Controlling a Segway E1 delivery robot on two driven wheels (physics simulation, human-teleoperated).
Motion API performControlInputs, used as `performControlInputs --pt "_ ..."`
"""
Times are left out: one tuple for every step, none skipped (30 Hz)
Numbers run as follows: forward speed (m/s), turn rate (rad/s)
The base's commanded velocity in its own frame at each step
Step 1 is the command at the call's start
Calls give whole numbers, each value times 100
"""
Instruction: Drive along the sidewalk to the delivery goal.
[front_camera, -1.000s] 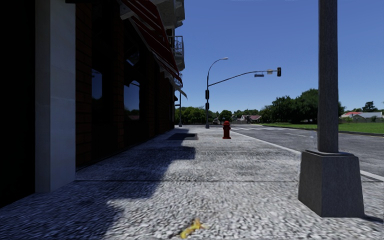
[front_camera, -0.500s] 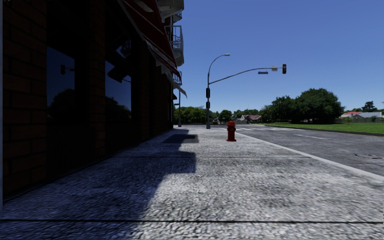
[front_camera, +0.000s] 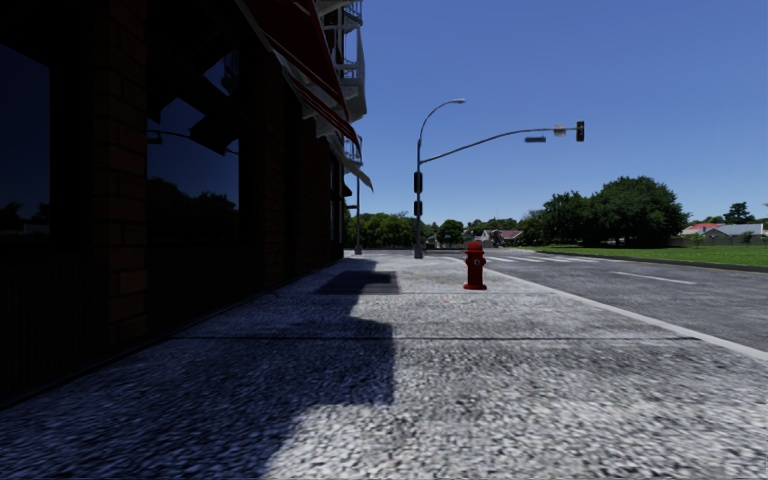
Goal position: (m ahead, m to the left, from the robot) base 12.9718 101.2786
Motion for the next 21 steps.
performControlInputs --pt "200 0" --pt "200 0" --pt "200 0" --pt "200 0" --pt "200 0" --pt "200 0" --pt "200 0" --pt "200 0" --pt "200 0" --pt "200 0" --pt "200 0" --pt "200 0" --pt "200 0" --pt "200 0" --pt "200 0" --pt "200 0" --pt "200 0" --pt "200 0" --pt "200 0" --pt "200 0" --pt "200 0"
